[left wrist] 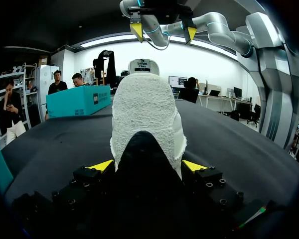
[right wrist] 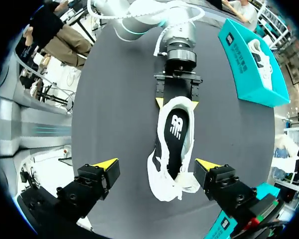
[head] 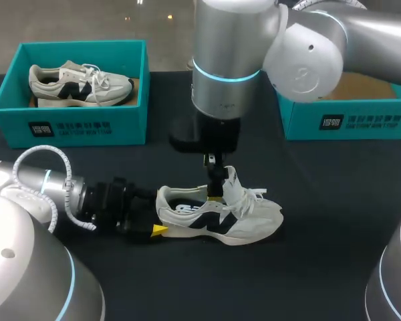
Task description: Take the shoe out of the shoebox, open the shoe tongue, remove and reinsert the insole, then place the shoe into the shoebox
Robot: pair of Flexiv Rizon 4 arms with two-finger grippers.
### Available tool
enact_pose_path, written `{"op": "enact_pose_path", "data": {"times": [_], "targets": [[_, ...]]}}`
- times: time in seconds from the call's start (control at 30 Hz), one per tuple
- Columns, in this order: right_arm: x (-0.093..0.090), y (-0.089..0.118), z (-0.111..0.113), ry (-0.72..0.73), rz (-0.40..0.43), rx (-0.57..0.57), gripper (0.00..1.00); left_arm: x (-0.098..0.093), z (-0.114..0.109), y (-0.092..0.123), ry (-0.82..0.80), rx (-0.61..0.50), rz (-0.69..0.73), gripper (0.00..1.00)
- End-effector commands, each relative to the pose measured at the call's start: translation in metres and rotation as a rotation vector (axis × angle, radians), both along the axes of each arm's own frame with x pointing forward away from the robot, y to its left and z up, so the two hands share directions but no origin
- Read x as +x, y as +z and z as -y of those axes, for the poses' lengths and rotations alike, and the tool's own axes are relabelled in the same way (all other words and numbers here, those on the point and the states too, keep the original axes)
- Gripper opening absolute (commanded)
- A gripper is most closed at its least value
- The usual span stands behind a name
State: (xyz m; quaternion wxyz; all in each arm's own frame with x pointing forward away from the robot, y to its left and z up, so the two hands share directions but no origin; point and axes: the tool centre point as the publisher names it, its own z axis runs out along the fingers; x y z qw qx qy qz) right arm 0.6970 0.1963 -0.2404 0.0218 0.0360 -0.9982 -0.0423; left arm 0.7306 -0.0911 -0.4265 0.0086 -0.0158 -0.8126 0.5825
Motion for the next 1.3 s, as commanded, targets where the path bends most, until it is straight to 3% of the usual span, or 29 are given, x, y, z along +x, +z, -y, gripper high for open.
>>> {"op": "enact_pose_path", "data": {"times": [0.03, 0.17, 0.53, 1.3], "targets": [[0.005, -0.003, -0.004, 0.008, -0.016, -0.013, 0.00, -0.001, -0.001, 0.000, -0.001, 0.002, 0.000, 0.00], [0.011, -0.014, -0.013, -0.098, -0.068, -0.048, 0.00, -0.001, -0.001, 0.000, -0.001, 0.002, 0.000, 0.00], [0.016, -0.026, -0.040, -0.364, 0.045, -0.052, 0.00, -0.001, -0.001, 0.000, -0.001, 0.002, 0.000, 0.00], [0.018, -0.031, -0.044, -0.380, 0.048, -0.058, 0.00, -0.001, -0.001, 0.000, -0.001, 0.002, 0.000, 0.00]]}}
